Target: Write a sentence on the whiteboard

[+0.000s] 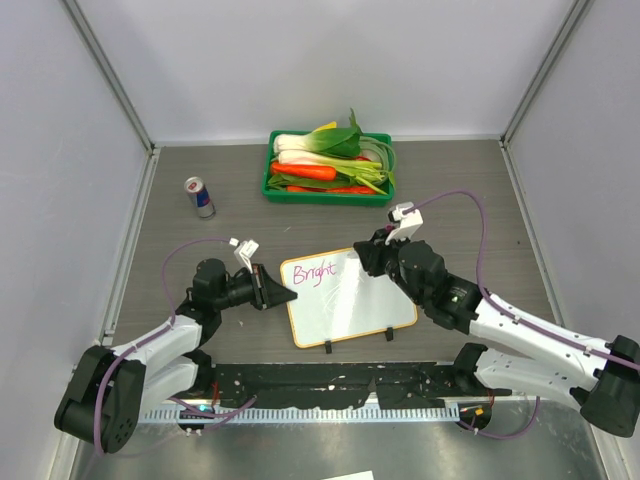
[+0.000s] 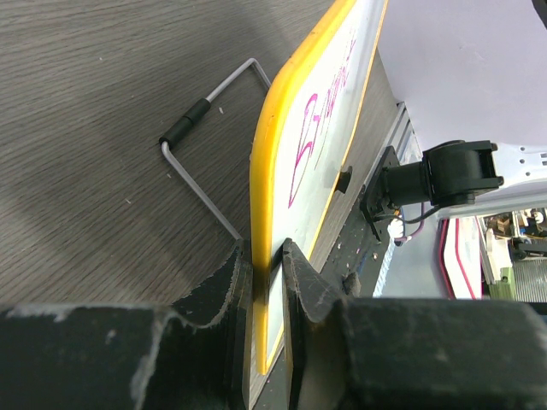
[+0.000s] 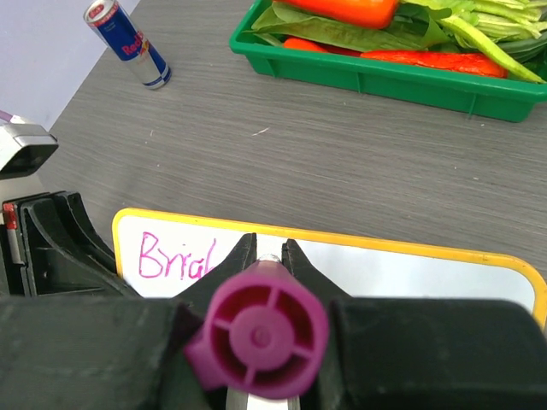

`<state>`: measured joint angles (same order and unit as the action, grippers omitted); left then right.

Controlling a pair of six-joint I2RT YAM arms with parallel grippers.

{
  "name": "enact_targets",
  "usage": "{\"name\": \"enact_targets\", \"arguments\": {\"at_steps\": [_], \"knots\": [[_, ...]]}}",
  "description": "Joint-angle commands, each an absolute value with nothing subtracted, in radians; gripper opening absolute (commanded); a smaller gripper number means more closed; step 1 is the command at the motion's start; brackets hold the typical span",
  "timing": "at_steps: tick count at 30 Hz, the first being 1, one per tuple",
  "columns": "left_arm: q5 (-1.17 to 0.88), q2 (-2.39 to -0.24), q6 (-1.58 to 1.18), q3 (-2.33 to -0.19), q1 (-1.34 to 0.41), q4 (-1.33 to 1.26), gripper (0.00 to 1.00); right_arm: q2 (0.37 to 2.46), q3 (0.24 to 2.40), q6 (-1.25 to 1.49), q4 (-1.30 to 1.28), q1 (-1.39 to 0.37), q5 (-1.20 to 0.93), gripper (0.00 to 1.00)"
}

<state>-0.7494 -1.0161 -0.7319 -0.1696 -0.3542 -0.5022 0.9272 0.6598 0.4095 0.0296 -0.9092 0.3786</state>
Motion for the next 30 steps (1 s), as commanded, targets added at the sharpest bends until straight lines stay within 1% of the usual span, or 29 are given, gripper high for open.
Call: {"name": "enact_targets", "arguments": {"at_steps": [1,22,30], "knots": [[-0.752,-1.025,-0.706,-0.173,-0.362,-0.502,0.00,0.943,0.660,0.413,0.083,-0.905,0.368,0.01],[-0.752,-1.029,-0.707,-0.172,-0.362,-0.505,0.00,0.976,0.604,0.433,0.090,-0.907,0.416,0.01],[-0.753,-1.034,-0.707,-0.173,-0.364,-0.506,0.00,0.954,0.577,0.437,0.066,-0.907,0.423,0.01]]}}
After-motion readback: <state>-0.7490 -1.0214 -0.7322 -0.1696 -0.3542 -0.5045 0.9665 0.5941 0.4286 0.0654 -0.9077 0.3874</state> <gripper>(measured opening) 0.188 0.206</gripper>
